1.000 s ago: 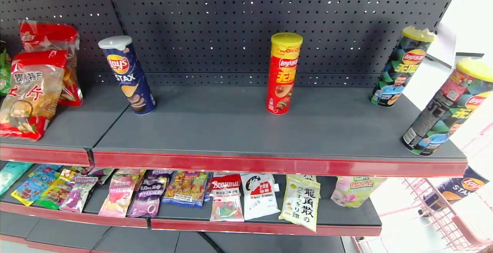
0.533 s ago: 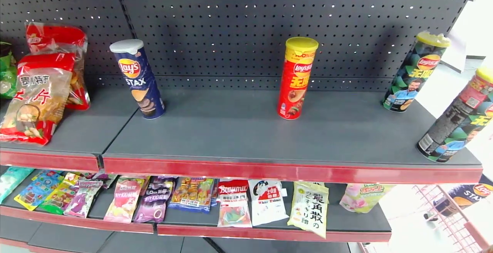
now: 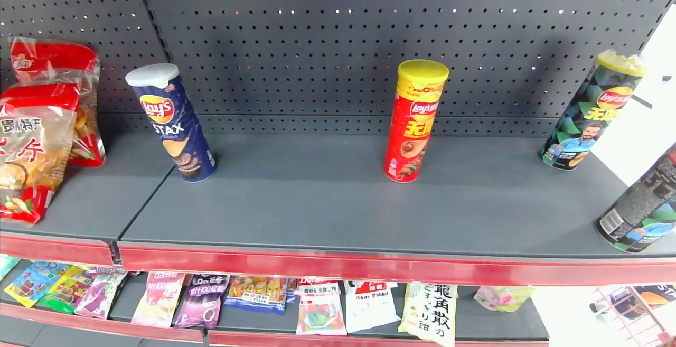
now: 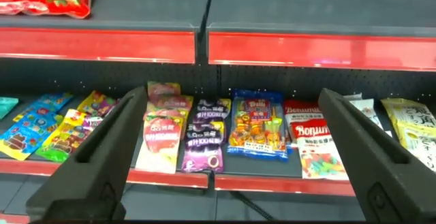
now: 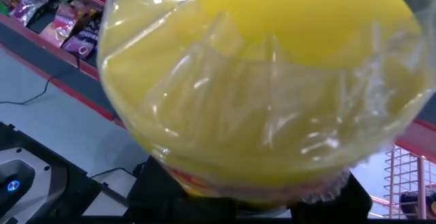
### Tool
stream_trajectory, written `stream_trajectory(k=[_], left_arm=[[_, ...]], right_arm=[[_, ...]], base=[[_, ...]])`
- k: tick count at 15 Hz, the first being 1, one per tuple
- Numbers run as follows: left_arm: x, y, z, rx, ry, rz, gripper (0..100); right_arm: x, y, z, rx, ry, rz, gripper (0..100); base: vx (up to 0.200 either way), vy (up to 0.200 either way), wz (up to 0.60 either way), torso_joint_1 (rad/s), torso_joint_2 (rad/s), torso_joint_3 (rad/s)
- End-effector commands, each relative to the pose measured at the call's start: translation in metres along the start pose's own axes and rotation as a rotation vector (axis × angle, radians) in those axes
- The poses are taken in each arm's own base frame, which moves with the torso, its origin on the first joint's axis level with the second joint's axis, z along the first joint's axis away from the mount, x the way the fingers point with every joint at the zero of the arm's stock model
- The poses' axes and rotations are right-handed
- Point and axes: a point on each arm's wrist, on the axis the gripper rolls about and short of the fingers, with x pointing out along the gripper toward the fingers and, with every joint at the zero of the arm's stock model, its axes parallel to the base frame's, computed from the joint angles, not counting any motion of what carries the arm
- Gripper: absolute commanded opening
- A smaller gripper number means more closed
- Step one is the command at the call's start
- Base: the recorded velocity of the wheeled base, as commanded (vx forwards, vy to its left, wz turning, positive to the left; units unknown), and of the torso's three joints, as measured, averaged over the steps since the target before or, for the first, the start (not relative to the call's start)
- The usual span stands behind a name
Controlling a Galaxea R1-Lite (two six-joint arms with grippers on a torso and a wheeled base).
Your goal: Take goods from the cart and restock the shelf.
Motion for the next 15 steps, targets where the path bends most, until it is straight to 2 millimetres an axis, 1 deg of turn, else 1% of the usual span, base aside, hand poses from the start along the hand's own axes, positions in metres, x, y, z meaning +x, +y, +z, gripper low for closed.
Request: stream_trajectory(k=[1,2,3,4,5,6,7,8,9,10,11,12,13,14,15], left_arm=[[0.000,0.000,0.000,0.001,0.001,0.002,100],[0.001,0.000,0.000,0.004,0.012,-0.005,100],[0.003,0.000,0.001,0.016,0.031,-0.025,100],[0.002,-0.001,0.002,0.062,0.027,-0.079,100],[0.002,-0.003,0.032,0.067,-0.004,-0.149,100],[0.002,-0.003,0.032,0.067,-0.004,-0.149,100],[0.051,-0.004,0.153,-0.077,0.037,-0.186,100],[0.077,-0.009,0.191,-0.086,0.031,-0.292,100],[0.096,-0.016,0.203,-0.053,0.052,-0.422,100],[0.114,-0.027,0.205,0.011,0.083,-0.579,100],[0.142,-0.042,0.201,0.068,0.144,-0.692,100],[0.165,-0.054,0.201,0.098,0.176,-0.733,100],[0.200,-0.084,0.207,0.123,0.185,-0.833,100],[0.221,-0.117,0.213,0.132,0.185,-0.928,100],[0.242,-0.141,0.215,0.132,0.195,-0.978,100]], right_arm=[[0.000,0.000,0.001,0.000,-0.003,0.011,0],[0.000,0.000,0.002,-0.004,-0.009,0.029,0],[-0.002,0.000,0.007,-0.006,-0.029,0.049,0],[-0.003,-0.001,0.015,-0.011,-0.043,0.062,0],[-0.002,-0.003,0.029,-0.012,-0.057,0.094,0],[-0.002,-0.003,0.029,-0.012,-0.057,0.094,0],[0.010,-0.007,0.055,-0.005,-0.045,0.178,0],[0.020,-0.009,0.063,0.003,-0.022,0.226,0],[0.027,-0.011,0.073,0.002,-0.027,0.260,0],[0.035,-0.013,0.080,0.004,-0.034,0.284,0],[0.043,-0.015,0.084,0.012,-0.023,0.293,0],[0.048,-0.016,0.086,0.014,-0.027,0.291,0],[0.049,-0.016,0.088,0.011,-0.045,0.288,0],[0.049,-0.017,0.089,0.014,-0.050,0.286,0],[0.048,-0.017,0.089,0.016,-0.053,0.282,0]], base=[[0.000,0.000,0.00,0.000,0.00,0.000],[0.000,0.000,0.00,0.000,0.00,0.000],[0.000,0.000,0.00,0.000,0.00,0.000],[0.000,0.000,0.00,0.000,0.00,0.000],[0.000,0.000,0.00,0.000,0.00,0.000],[0.000,0.000,0.00,0.000,0.00,0.000],[0.000,0.000,0.00,0.000,0.00,0.000],[0.000,0.000,0.00,0.000,0.00,0.000],[0.000,0.000,0.00,0.000,0.00,0.000],[0.000,0.000,0.00,0.000,0.00,0.000],[0.000,0.000,0.00,0.000,0.00,0.000],[0.000,0.000,0.00,0.000,0.00,0.000],[0.000,0.000,0.00,0.000,0.00,0.000],[0.000,0.000,0.00,0.000,0.00,0.000],[0.000,0.000,0.00,0.000,0.00,0.000]])
